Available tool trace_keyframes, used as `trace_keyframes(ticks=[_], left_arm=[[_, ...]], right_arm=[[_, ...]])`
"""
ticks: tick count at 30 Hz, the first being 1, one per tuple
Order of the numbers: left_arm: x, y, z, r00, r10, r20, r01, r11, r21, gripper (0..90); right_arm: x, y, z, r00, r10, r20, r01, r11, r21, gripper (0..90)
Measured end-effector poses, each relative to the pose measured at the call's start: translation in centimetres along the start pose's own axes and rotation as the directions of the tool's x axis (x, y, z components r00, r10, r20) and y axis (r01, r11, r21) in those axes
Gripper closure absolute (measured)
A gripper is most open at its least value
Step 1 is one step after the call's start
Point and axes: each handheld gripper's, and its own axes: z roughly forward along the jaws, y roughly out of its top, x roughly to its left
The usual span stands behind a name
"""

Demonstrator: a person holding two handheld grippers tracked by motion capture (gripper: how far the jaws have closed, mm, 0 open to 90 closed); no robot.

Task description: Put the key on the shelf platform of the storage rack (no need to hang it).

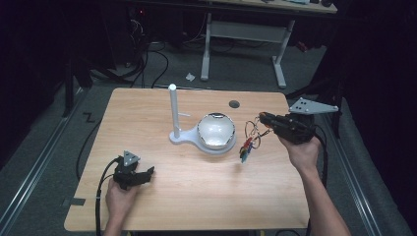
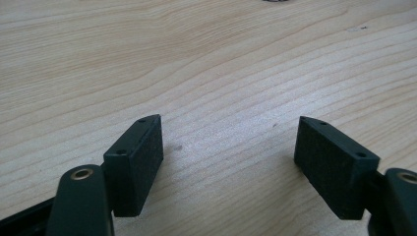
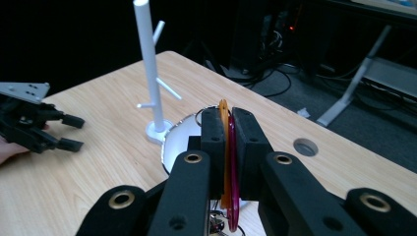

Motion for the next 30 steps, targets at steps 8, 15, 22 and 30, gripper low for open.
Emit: trace_keyframes(ticks=[8,15,22,30], left_arm=[[0.0,0.0,0.0,1.0000,-0.002,0.000,0.002,1.0000,0.000,26.9],[0.1,0.0,0.0,0.9999,0.011,0.007,-0.011,0.9999,-0.002,26.9],[0.1,0.1,0.0,0.9999,0.010,0.008,-0.010,0.9999,-0.001,26.9],[0.1,0.1,0.0,0.9999,0.009,0.009,-0.009,1.0000,0.000,27.0]], right_arm=[[0.6,1.7,0.1,0.9989,-0.018,-0.044,0.017,1.000,-0.020,85.3],[1.3,3.2,0.4,0.9961,-0.039,-0.079,0.037,0.999,-0.027,85.3],[1.7,4.5,1.2,0.9935,-0.048,-0.104,0.045,0.998,-0.031,85.3],[1.9,5.6,2.2,0.9921,-0.052,-0.115,0.049,0.998,-0.029,85.3]])
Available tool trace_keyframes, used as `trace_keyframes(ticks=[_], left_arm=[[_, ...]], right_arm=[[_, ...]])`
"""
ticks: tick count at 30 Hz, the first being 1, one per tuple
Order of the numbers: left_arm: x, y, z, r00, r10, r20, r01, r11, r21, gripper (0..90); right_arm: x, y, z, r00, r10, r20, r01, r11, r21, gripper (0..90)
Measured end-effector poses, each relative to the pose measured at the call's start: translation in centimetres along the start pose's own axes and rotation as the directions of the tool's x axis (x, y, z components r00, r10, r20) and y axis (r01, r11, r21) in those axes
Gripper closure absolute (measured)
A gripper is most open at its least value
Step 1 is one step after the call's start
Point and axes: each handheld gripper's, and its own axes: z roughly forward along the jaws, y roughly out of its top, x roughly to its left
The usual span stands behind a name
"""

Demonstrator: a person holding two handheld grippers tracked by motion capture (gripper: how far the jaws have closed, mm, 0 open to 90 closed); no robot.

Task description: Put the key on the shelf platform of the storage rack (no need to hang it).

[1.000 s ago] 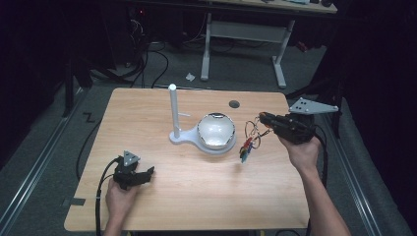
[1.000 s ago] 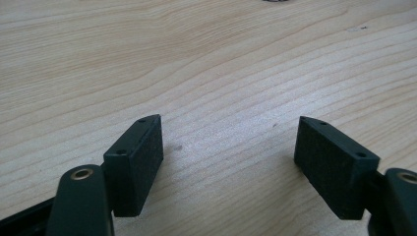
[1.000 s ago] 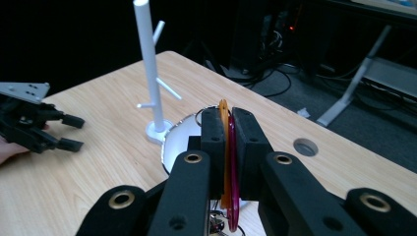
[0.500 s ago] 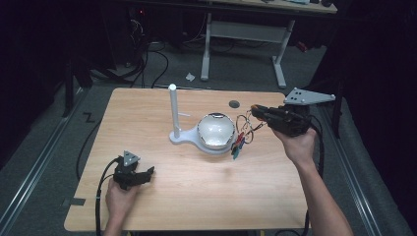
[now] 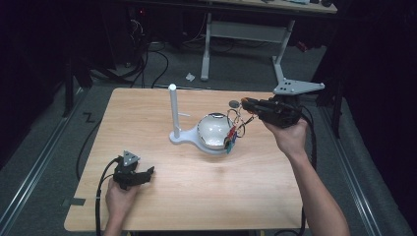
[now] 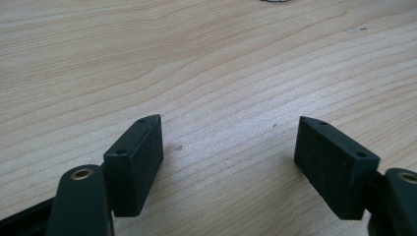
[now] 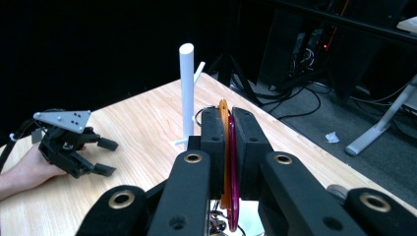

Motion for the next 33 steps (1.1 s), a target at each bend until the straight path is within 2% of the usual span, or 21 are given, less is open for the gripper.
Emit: trace_keyframes(ticks=[6,16,23,28,29,33], left_arm=[[0.1,0.1,0.0,0.9999,0.010,0.005,-0.010,0.9999,0.002,27.0],[0.1,0.0,0.0,0.9999,0.010,0.002,-0.010,0.9999,0.003,26.9],[0.1,0.0,0.0,0.9999,0.009,0.004,-0.009,1.0000,0.002,26.9],[0.0,0.0,0.0,1.0000,0.003,0.001,-0.003,1.0000,0.000,27.0],[0.1,0.1,0.0,0.9998,0.020,0.006,-0.020,0.9998,0.001,27.0],[0.1,0.0,0.0,0.9999,0.017,0.004,-0.017,0.9999,-0.001,26.9]], right_arm=[[-0.4,0.8,0.9,0.9999,0.011,-0.002,-0.011,1.000,-0.003,85.3],[-1.2,1.7,2.8,0.9993,0.027,0.024,-0.027,1.000,0.007,85.3],[-1.7,1.3,4.2,0.9984,0.037,0.043,-0.038,0.999,0.024,85.3],[-2.0,0.5,5.9,0.9972,0.037,0.065,-0.040,0.997,0.059,85.2],[-2.1,0.4,6.1,0.9971,0.046,0.062,-0.049,0.997,0.060,85.2],[-2.4,-0.3,7.0,0.9965,0.059,0.058,-0.064,0.996,0.070,85.2]])
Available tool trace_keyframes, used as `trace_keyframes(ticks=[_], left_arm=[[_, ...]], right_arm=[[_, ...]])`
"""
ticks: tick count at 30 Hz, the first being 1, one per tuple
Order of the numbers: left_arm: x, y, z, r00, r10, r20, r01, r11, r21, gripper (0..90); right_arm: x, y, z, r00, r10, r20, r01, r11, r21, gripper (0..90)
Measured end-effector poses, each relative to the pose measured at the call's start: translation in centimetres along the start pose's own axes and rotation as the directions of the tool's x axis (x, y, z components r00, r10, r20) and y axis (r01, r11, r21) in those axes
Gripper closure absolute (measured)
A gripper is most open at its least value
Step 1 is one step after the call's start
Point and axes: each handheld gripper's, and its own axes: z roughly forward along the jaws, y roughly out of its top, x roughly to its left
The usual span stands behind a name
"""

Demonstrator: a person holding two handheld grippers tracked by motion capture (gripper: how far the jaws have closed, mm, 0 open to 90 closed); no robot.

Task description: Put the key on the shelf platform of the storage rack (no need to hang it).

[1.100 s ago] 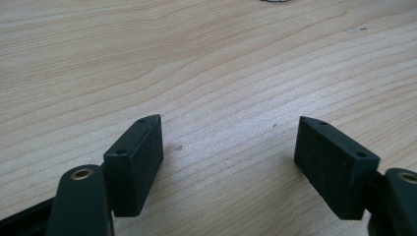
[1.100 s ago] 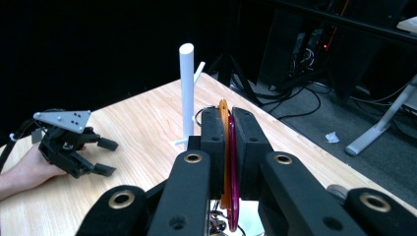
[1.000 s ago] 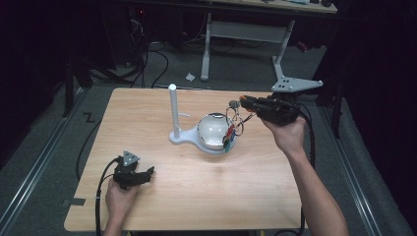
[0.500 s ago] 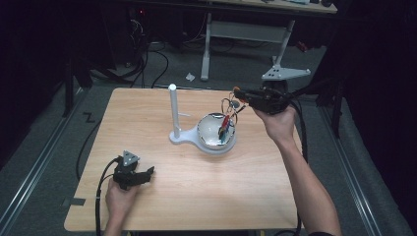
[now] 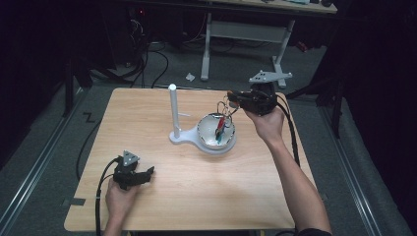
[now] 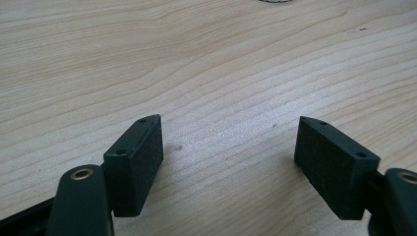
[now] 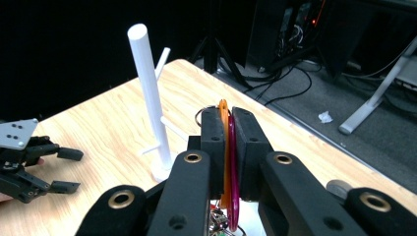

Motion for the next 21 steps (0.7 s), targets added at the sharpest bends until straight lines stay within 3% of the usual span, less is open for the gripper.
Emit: trace_keyframes(ticks=[1,21], left_arm=[[-0.1,0.0,0.0,0.9999,-0.015,-0.002,0.015,0.9999,0.000,26.9],[-0.1,-0.1,0.0,0.9999,-0.010,-0.002,0.010,0.9999,0.001,26.9]], right_arm=[[-0.1,-0.2,0.3,1.0000,0.006,0.000,-0.006,1.000,0.005,85.2],[0.1,-2.4,3.4,0.9991,0.021,-0.037,-0.019,0.998,0.055,85.2]])
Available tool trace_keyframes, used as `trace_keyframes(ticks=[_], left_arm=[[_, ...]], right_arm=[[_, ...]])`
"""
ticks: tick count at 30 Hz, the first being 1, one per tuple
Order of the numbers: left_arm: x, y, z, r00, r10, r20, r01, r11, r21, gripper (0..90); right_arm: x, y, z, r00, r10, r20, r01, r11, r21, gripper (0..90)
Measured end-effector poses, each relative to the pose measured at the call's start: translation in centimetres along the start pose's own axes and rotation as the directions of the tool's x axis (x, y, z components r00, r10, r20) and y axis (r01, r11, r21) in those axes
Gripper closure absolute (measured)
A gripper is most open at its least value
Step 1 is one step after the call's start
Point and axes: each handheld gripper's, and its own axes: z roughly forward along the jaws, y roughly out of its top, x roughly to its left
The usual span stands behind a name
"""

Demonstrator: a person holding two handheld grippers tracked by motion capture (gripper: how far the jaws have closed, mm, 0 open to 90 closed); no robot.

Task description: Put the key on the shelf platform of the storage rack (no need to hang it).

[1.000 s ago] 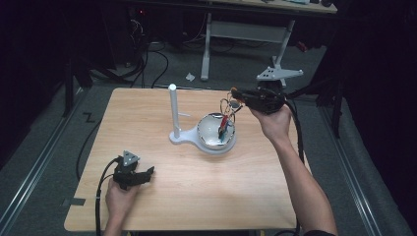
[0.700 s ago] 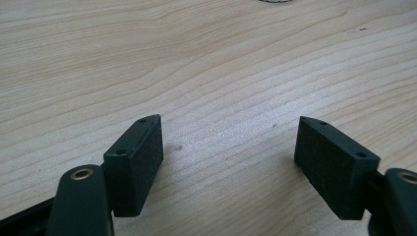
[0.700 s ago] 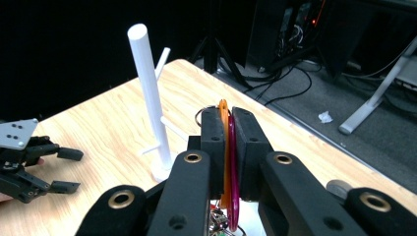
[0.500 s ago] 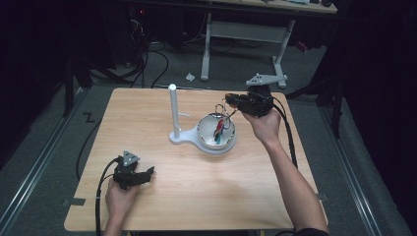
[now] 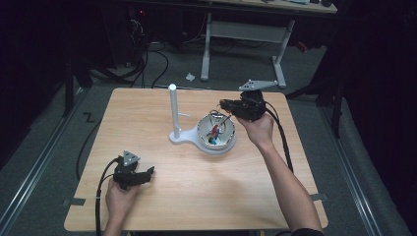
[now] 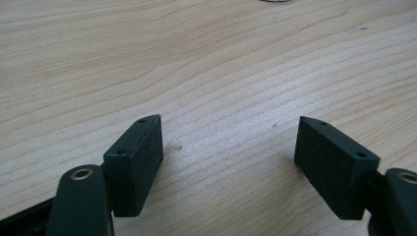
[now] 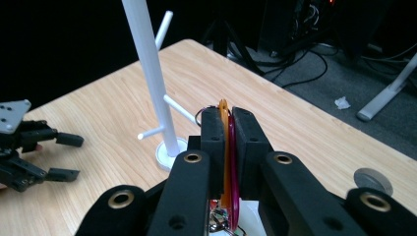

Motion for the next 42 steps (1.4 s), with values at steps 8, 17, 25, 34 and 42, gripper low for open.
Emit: trace_keyframes(ticks=[8,17,25,34,42], left_arm=[[0.0,0.0,0.0,1.0000,0.002,0.002,-0.002,1.0000,0.000,26.9],[0.0,0.0,0.0,1.0000,-0.002,-0.001,0.002,1.0000,0.000,26.9],[0.0,0.0,0.0,1.0000,0.000,0.000,0.000,1.0000,0.000,26.9],[0.0,0.0,0.0,1.0000,0.001,0.001,-0.001,1.0000,0.000,26.9],[0.0,0.0,0.0,1.0000,-0.002,-0.001,0.002,1.0000,0.000,26.9]], right_arm=[[-0.2,-1.0,1.1,0.9999,0.007,-0.014,-0.007,1.000,0.022,85.1],[-0.1,-1.9,2.0,0.9999,0.005,-0.011,-0.004,0.999,0.046,85.1],[-0.1,-2.5,2.5,1.0000,-0.006,0.000,0.006,0.998,0.064,85.1],[-0.1,-3.1,3.0,1.0000,-0.006,0.007,0.006,0.997,0.077,85.1],[-0.3,-4.0,3.6,0.9999,0.017,-0.002,-0.017,0.996,0.088,85.1]])
